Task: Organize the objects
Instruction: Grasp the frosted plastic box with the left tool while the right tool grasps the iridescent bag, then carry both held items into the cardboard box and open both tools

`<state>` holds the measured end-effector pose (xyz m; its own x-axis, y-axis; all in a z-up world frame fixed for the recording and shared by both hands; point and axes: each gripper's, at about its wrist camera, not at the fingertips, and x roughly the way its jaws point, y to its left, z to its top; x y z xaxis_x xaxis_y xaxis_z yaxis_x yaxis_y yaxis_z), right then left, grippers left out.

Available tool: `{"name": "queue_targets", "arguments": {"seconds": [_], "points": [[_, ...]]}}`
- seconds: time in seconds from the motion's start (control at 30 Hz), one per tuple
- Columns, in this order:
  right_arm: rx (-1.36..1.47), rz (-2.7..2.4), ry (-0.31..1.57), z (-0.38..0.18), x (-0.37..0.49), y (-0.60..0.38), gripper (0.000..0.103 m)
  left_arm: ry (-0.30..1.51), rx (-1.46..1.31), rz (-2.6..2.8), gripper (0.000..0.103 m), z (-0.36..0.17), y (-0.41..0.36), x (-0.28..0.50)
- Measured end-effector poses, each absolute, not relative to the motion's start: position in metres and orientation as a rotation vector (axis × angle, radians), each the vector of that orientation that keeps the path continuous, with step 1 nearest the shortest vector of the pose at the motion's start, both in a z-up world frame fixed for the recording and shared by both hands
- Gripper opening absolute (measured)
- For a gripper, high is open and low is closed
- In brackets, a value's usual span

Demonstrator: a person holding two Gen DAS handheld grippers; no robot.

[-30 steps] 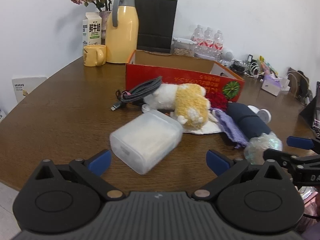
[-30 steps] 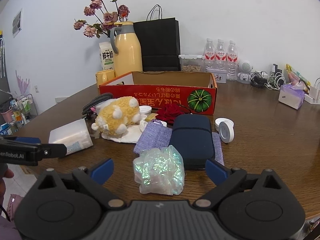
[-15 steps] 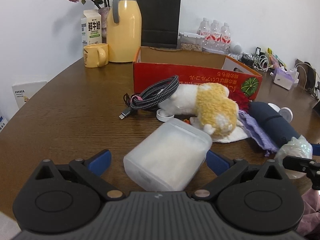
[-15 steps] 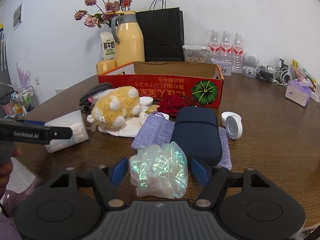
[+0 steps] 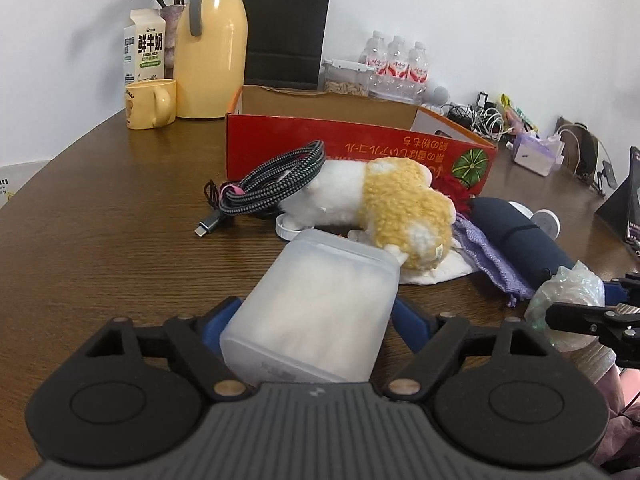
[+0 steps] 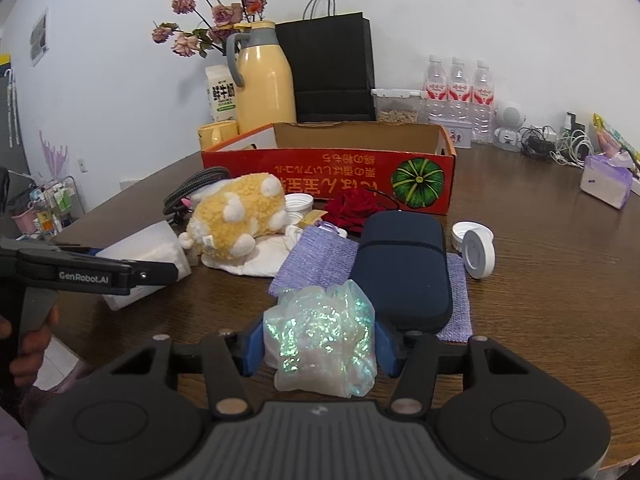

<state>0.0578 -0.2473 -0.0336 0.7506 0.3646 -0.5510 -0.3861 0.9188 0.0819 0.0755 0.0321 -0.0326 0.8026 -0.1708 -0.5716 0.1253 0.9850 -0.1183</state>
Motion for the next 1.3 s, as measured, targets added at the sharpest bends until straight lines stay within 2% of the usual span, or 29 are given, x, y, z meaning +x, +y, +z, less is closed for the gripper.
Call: {"name": "queue_targets", "arguments": {"seconds": [0.13, 0.27, 0.83, 1.13, 1.3], "points": [[-0.039, 0.433, 0.585, -0.033, 0.057, -0.246, 0.049, 0.614, -0.11, -0.155, 0.082, -0.032, 0.037, 0.069], [-0.036, 0.465, 0.558, -0.029, 0.056, -0.246, 0.046, 0.573, -0.157, -0.161, 0.066, -0.022, 0.044, 0.055], [-0.037, 0.507, 0.379, 0.012, 0.096, -0.241, 0.045, 0.302, -0.106, -0.161, 0.065, 0.048, 0.029, 0.071], [0.003, 0.476, 0.249, 0.058, 0.169, -0.237, 0.045, 0.183, -0.122, -0.085, 0.065, 0.081, 0.013, 0.144], [0.012, 0.415, 0.259, 0.066, 0.23, -0.232, 0.045, 0.216, -0.161, -0.005, 0.065, 0.079, 0.005, 0.209]]}}
